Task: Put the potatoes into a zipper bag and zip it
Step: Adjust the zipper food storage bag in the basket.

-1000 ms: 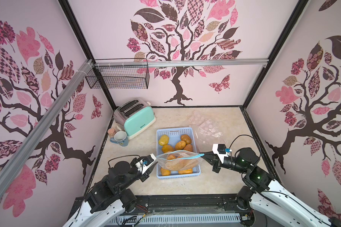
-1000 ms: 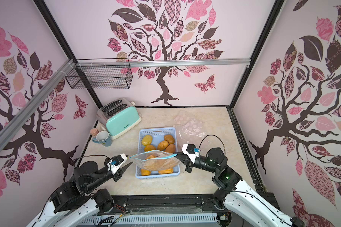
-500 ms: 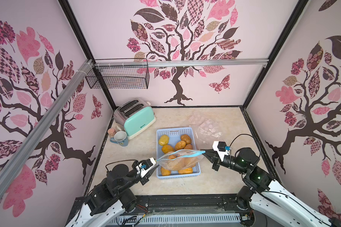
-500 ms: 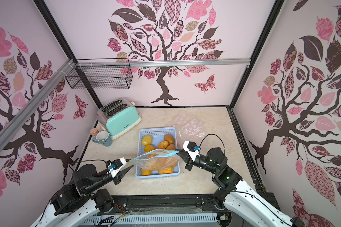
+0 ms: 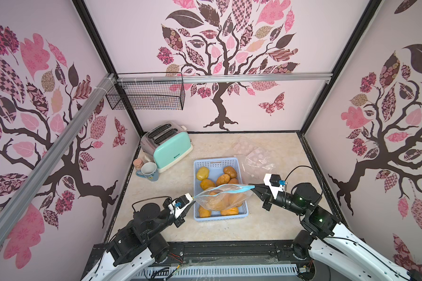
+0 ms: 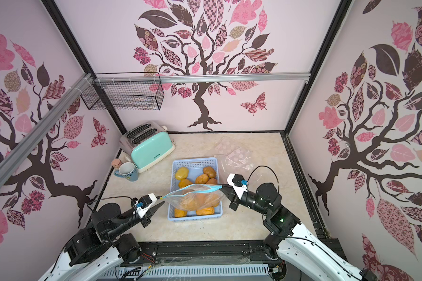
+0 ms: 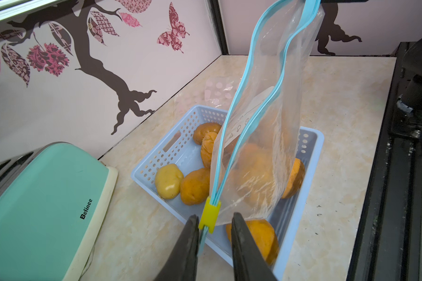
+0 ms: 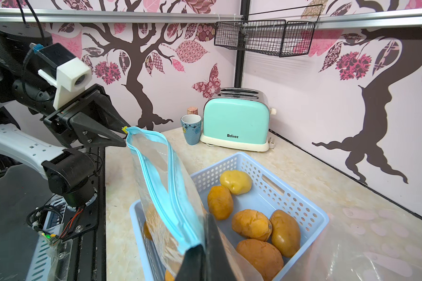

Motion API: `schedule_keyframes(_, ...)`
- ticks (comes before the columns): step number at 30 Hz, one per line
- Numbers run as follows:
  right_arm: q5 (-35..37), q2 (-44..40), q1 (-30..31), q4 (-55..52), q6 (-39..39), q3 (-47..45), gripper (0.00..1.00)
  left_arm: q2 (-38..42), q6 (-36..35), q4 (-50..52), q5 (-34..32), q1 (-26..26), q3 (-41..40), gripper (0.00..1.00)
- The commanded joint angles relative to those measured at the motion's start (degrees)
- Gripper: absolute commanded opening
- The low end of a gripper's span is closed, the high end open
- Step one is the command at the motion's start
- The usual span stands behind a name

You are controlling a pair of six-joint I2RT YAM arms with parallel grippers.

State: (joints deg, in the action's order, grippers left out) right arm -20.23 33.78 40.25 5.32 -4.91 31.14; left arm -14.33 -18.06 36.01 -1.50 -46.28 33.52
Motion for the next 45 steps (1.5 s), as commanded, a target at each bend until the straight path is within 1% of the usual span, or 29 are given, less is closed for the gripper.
schedule_keyframes(1,0.98,-0.46,-0.28,0.17,0.05,1.41,0.0,0.7,0.04,-1.39,-0.32,-0.04,-1.47,0.19)
schedule_keyframes(4,0.94,-0.47,-0.28,0.09,0.14,1.31,0.0,0.97,-0.03,-1.41,0.16,-0.05,-1.56,0.12)
schedule_keyframes(7,0.71,-0.56,-0.28,0.12,0.18,1.24,0.0,1.18,-0.04,-1.44,0.07,-0.04,-1.69,0.01)
schedule_keyframes(17,1.02,-0.1,-0.37,-0.26,-0.18,1.56,0.0,1.76,-0.55,-1.41,-0.9,0.05,-1.46,0.0)
schedule_keyframes(18,0.79,0.1,-0.39,-0.77,-0.62,1.86,0.08,1.73,-0.56,-1.33,-0.88,0.05,-1.14,0.0)
schedule_keyframes(19,0.02,0.4,-0.34,-1.91,-1.77,2.64,0.36,1.67,-0.69,-1.02,-0.9,0.05,-0.56,0.0)
schedule_keyframes(20,-0.93,0.66,-0.41,-3.44,-3.37,3.89,0.61,1.27,-0.95,-0.58,-0.94,0.05,0.16,0.0)
schedule_keyframes(21,-1.43,0.68,-0.4,-4.83,-4.42,5.13,0.75,0.58,-1.36,0.19,-1.01,0.05,1.2,0.0)
schedule_keyframes(22,-1.65,0.39,-0.43,-6.7,-5.32,6.63,0.86,-0.49,-1.97,1.47,-0.9,0.05,2.74,0.0)
schedule_keyframes(23,-1.95,0.0,-0.4,-8.17,-6.4,8.23,0.91,-1.79,-2.44,3.04,-0.88,0.05,4.54,0.0)
schedule_keyframes(25,-3.83,-1.02,-0.35,-10.46,-8.76,10.99,0.94,-4.78,-2.46,6.76,-0.95,0.05,8.55,0.0)
schedule_keyframes(27,-6.78,-1.25,-0.36,-13.68,-10.31,14.29,0.93,-8.52,-2.42,10.83,-1.13,0.07,13.11,0.0)
schedule_keyframes(29,-10.92,-0.3,-0.35,-16.36,-10.18,17.63,0.9,-12.12,-2.2,14.82,-0.69,0.05,17.64,0.0)
schedule_keyframes(32,-17.86,3.2,-0.33,-16.5,-8.63,20.58,0.84,-16.05,-1.86,18.51,1.39,0.01,22.56,0.0)
schedule_keyframes(34,-20.21,6.18,0.08,-15.73,-7.94,21.93,0.8,-17.53,-2.0,19.89,2.84,0.04,24.83,0.0)
schedule_keyframes(37,-20.07,11.52,1.96,-13.81,-8.59,24.34,0.78,-18.99,-2.56,20.62,4.9,0.05,26.67,0.0)
schedule_keyframes(41,-16.43,20.87,9.46,-15.87,-14.84,31.0,0.8,-21.06,-3.05,21.5,5.94,-0.04,28.48,0.0)
schedule_keyframes(43,-16.72,25.65,11.0,-16.45,-15.7,34.26,0.79,-22.43,-3.18,22.1,6.07,0.01,29.44,0.0)
schedule_keyframes(45,-18.31,29.2,11.17,-15.46,-16.61,35.57,0.77,-23.44,-2.86,22.5,6.07,0.01,30.32,0.0)
